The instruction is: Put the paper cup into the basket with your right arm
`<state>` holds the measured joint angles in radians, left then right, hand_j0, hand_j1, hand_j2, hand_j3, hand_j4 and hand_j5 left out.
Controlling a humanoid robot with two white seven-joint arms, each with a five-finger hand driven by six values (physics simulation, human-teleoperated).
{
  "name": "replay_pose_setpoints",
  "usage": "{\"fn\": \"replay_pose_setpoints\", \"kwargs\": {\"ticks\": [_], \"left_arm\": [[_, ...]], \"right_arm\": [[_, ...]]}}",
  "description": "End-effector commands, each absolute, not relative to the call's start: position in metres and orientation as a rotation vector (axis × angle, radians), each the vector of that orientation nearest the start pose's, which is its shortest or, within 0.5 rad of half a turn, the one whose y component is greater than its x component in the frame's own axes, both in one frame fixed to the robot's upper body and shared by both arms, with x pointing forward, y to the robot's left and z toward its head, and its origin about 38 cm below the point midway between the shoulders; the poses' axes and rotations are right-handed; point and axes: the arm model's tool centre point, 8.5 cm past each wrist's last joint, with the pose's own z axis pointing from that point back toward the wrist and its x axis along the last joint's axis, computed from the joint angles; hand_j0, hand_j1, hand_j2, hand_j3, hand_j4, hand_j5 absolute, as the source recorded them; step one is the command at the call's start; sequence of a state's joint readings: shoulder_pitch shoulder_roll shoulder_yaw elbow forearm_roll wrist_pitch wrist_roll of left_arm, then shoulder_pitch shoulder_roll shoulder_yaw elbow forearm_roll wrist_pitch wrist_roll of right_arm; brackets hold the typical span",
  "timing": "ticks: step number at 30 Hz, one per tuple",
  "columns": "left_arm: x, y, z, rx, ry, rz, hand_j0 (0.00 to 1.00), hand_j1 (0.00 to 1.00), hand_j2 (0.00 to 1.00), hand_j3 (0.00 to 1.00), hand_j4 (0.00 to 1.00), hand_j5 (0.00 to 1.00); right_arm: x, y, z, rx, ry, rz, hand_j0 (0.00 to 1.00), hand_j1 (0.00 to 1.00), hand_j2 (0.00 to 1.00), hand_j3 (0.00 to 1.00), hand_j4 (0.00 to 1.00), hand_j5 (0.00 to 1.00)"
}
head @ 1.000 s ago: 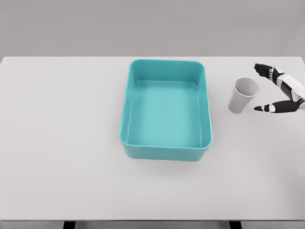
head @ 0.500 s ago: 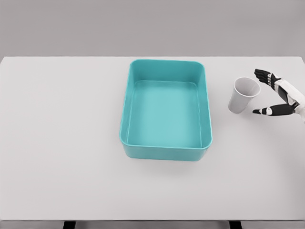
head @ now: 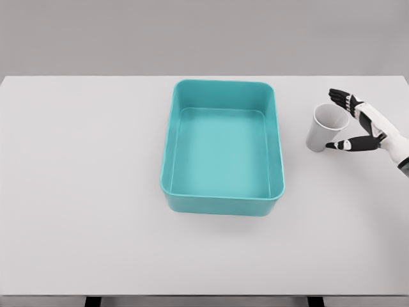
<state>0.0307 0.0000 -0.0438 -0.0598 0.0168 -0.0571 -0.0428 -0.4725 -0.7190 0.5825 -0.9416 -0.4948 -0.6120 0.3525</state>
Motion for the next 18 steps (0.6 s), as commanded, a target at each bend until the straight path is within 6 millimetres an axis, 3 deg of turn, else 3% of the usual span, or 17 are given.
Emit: {"fn": "replay_pose_setpoints", "kwargs": {"ticks": [1, 18], "left_arm": [[0.0069, 0.267, -0.2629, 0.041, -0.084, -0.032, 1.0, 1.0, 1.0, 1.0, 1.0, 1.0], [0.0068, 0.2669, -0.2629, 0.041, -0.084, -0.033, 1.0, 1.0, 1.0, 1.0, 1.0, 1.0]], "right_arm": [[0.4371, -0.41, 0.1132, -0.001, -1.656, 0.784, 1.0, 1.0, 1.0, 1.0, 1.0, 1.0], [0.4377, -0.4025, 0.1097, 0.016, -1.655, 0.789, 1.0, 1.0, 1.0, 1.0, 1.0, 1.0]]}}
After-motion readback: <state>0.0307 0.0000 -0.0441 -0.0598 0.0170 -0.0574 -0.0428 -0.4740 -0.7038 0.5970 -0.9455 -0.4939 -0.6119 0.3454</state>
